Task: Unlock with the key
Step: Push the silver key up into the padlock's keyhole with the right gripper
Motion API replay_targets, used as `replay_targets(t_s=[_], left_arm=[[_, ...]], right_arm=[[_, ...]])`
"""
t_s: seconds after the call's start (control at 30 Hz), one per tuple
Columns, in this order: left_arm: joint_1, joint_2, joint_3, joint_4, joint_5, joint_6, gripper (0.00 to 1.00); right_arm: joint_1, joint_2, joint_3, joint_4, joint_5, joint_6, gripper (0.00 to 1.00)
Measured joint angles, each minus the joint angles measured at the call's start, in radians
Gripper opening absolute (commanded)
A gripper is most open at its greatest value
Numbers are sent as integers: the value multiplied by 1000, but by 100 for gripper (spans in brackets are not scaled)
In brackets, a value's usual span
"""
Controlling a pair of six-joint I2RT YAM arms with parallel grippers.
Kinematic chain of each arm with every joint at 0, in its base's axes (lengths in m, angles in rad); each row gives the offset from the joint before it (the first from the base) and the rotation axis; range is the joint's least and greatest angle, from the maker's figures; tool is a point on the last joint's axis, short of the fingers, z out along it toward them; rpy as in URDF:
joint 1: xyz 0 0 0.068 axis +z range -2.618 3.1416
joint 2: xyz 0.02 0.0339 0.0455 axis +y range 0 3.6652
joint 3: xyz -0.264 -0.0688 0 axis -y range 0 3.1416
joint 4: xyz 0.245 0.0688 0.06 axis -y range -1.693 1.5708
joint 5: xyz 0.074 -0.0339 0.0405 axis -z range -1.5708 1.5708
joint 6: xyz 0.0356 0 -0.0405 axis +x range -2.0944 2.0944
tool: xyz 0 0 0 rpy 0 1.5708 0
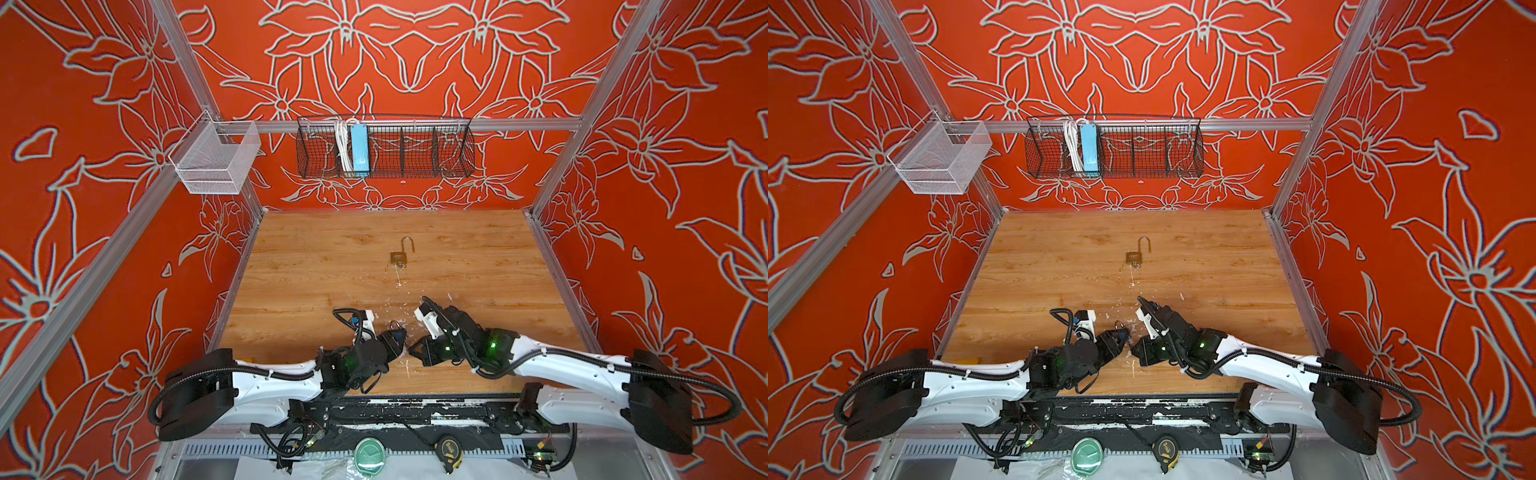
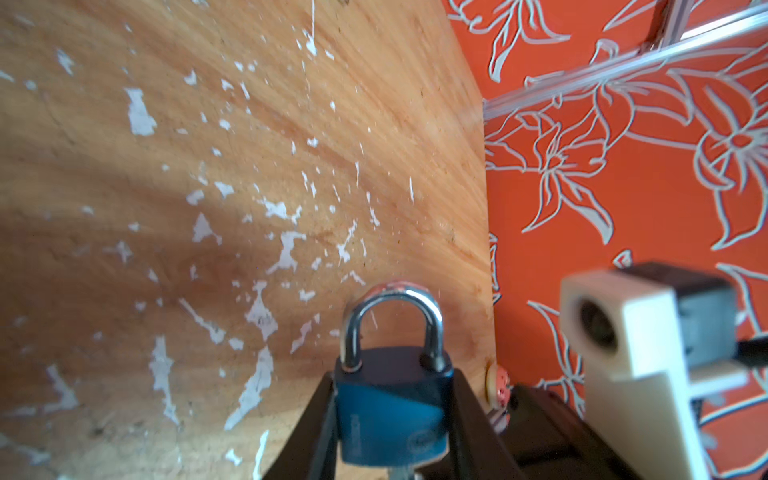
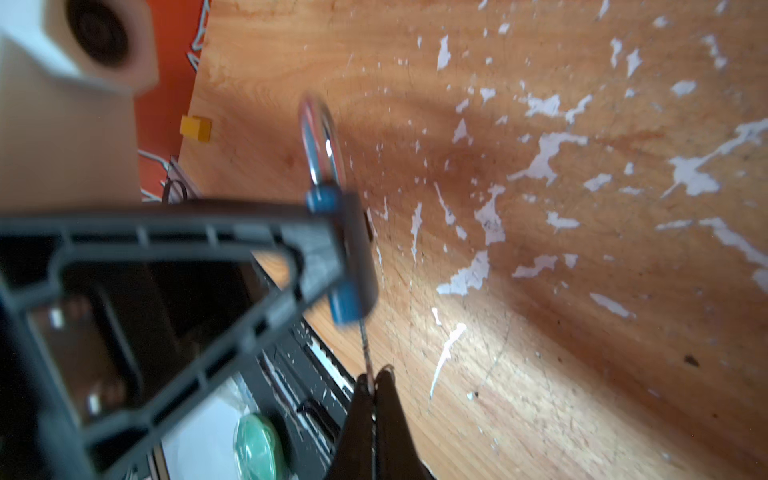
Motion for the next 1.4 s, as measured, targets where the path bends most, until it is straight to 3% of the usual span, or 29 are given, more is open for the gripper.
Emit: replay_targets(t_s=[0.4,0.83,1.1,1.4], left_arm=[[-19,47,8,52,-31,-32,0],[-24,46,25,45,-63,-20,0],[-26,-126,-43,105,-74,132,0],[-15,-313,-117,152,-61,323,0]], right_arm=[[15,-24,13,-44,71,-13,0],[-27,-16,34,-44,26,-51,0],[-60,-95,-50,164,-88,-25,0],[-77,-68,-60,351,-214,9,0]])
